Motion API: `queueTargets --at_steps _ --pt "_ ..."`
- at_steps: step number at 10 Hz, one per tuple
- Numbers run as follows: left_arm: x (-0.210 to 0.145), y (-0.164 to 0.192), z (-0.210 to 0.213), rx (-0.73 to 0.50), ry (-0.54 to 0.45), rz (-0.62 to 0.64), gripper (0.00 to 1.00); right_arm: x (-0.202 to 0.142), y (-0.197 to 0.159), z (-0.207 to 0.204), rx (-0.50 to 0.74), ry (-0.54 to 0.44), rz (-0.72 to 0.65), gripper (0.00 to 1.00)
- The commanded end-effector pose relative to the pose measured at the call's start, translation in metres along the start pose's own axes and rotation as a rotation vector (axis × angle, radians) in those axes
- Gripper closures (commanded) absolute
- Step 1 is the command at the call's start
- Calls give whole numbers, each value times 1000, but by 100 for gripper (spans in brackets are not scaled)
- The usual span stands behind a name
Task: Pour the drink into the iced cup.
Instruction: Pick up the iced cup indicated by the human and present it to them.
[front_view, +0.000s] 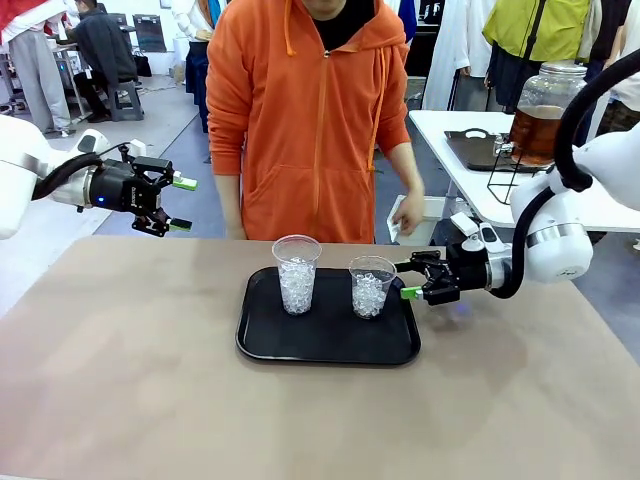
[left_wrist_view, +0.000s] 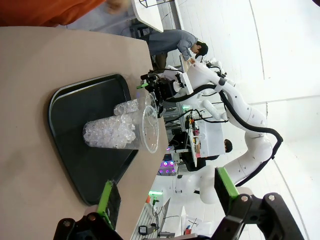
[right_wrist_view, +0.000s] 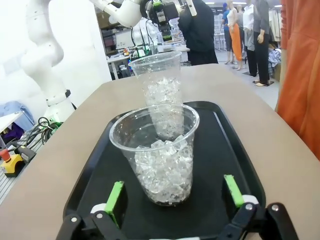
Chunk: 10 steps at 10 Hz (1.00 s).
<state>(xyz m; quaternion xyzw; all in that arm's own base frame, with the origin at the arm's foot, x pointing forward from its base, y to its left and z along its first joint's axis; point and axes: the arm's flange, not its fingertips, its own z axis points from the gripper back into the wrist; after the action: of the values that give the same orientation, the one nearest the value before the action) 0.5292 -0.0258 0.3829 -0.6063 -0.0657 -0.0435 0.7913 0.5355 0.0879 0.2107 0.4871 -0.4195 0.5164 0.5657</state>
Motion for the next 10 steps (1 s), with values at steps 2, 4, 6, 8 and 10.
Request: queueTargets --at_steps 2,4,6,8,10 --pt "0 -1 1 -9 -2 -3 0 -4 -9 -16 2 -32 34 0" --pt "0 -1 1 -9 -2 -3 0 -6 -13 -24 39 -34 23 0" --pt "0 -1 1 -9 -2 -3 0 -6 -13 -30 57 -37 24 0" --pt "0 -1 1 -9 -2 -3 0 -5 -14 -38 90 -28 9 0" --pt "0 -1 1 -9 -2 -3 0 -4 -13 -41 113 -31 -9 0"
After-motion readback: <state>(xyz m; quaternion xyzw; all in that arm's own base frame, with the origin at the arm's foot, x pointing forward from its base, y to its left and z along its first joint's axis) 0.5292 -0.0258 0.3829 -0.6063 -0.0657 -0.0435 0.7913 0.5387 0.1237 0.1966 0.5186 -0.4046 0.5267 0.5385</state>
